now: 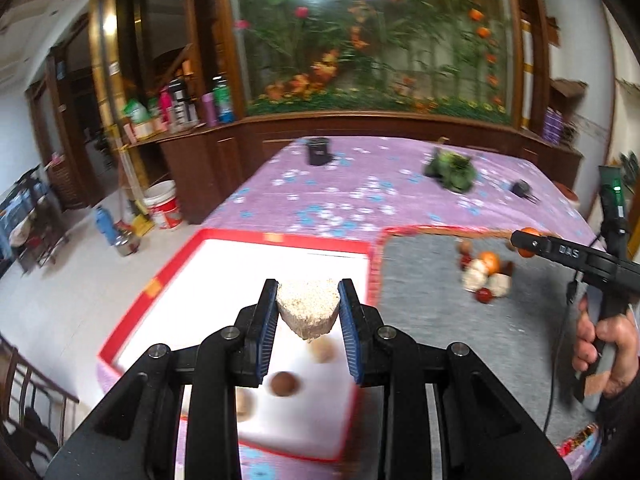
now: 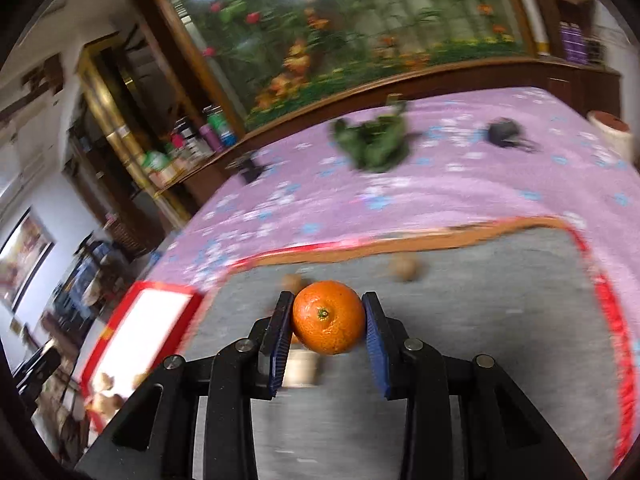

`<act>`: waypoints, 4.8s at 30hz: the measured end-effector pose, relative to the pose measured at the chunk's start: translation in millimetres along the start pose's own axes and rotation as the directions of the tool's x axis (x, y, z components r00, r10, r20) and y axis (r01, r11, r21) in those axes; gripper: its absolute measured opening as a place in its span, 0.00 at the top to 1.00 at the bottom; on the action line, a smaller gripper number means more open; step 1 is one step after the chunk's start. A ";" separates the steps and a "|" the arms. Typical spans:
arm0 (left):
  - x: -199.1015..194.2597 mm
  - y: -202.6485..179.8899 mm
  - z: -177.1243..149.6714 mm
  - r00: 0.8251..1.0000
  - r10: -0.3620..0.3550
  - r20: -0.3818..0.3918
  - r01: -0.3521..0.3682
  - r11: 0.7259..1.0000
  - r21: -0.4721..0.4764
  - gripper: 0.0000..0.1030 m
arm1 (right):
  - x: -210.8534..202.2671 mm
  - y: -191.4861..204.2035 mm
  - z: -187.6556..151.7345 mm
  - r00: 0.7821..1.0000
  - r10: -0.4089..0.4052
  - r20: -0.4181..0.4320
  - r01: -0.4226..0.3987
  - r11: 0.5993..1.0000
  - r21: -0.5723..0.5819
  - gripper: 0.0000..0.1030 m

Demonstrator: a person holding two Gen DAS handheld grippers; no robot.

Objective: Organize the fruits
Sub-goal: 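Carry the orange and the round cake into the white tray and release both, then move both tools back over the felt mat, with the right tool approaching a brown nut, then grasp the brown nut with the right tool while the left tool grasps a red date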

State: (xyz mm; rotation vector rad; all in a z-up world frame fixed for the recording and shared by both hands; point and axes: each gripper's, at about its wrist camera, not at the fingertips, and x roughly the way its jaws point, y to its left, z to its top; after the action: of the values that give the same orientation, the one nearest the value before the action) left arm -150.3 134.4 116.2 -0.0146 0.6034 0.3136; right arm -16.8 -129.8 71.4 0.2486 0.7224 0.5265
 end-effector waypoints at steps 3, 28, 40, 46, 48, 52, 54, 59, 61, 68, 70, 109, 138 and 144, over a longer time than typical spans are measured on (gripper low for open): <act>4.9 21.7 -5.1 0.999 0.042 -0.007 -0.042 0.999 -0.028 0.74 | 12.3 49.4 0.1 0.996 0.081 -0.038 -0.084 0.994 -0.068 0.66; 61.9 85.0 -55.5 0.974 0.141 -0.175 -0.157 0.985 -0.077 0.73 | 110.2 242.9 -96.9 0.899 0.158 -0.409 -0.303 0.898 -0.320 0.66; 44.0 77.0 -41.1 0.976 0.174 -0.130 -0.184 0.981 -0.065 0.40 | 87.6 214.6 -72.0 0.909 0.201 -0.365 -0.305 0.917 -0.255 0.57; 28.6 51.4 -26.3 0.983 0.165 -0.078 -0.166 0.986 -0.015 0.31 | 57.4 168.2 -40.9 0.943 0.221 -0.250 -0.273 0.942 -0.197 0.56; 24.5 40.3 -22.8 0.986 0.155 -0.064 -0.155 0.988 0.008 0.27 | 45.4 143.8 -28.7 0.951 0.223 -0.214 -0.259 0.954 -0.154 0.56; 18.3 3.9 -16.1 0.992 0.118 -0.037 -0.114 0.989 0.090 0.27 | 20.5 80.8 -7.6 0.973 0.187 -0.135 -0.196 0.979 -0.060 0.56; 17.3 -12.4 -15.4 0.994 0.100 -0.034 -0.095 0.988 0.126 0.27 | 5.0 42.4 -1.1 0.985 0.149 -0.092 -0.150 0.989 -0.009 0.56; 22.4 -60.8 -18.9 0.998 0.028 -0.062 -0.014 0.977 0.213 0.27 | -26.5 -44.1 5.5 0.998 0.061 -0.024 -0.057 0.989 0.133 0.55; 26.8 -77.2 -20.2 0.996 -0.006 -0.090 0.026 0.973 0.229 0.27 | -37.8 -74.7 5.2 1.000 0.024 -0.015 -0.021 0.985 0.173 0.55; 41.6 -131.4 -19.9 0.975 -0.129 -0.179 0.174 0.947 0.269 0.27 | -36.1 -126.1 10.3 0.995 0.036 -0.092 -0.008 0.956 0.292 0.55; 45.2 -139.7 -17.1 0.970 -0.146 -0.193 0.196 0.942 0.271 0.27 | -20.0 -120.1 14.3 0.985 0.083 -0.153 -0.035 0.956 0.290 0.55; 116.7 -204.0 -12.2 0.886 -0.267 -0.378 0.367 0.903 0.222 0.69 | 60.3 -84.2 30.0 0.960 -0.156 -0.233 0.182 0.978 0.097 0.77; 37.8 -118.7 -11.3 0.977 -0.116 -0.180 0.151 0.970 0.193 0.75 | 22.0 -28.4 28.8 0.995 0.083 -0.054 -0.085 0.996 -0.026 0.78; 25.4 -76.8 -20.9 0.986 -0.046 -0.163 0.069 0.988 0.137 0.75 | 29.2 -5.9 11.8 0.988 0.110 -0.104 -0.120 0.988 -0.098 0.78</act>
State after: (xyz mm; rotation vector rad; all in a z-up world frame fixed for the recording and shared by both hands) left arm -119.5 66.3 78.8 0.0810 0.7820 0.2138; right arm 11.8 -119.5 61.3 0.1680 0.7772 0.6882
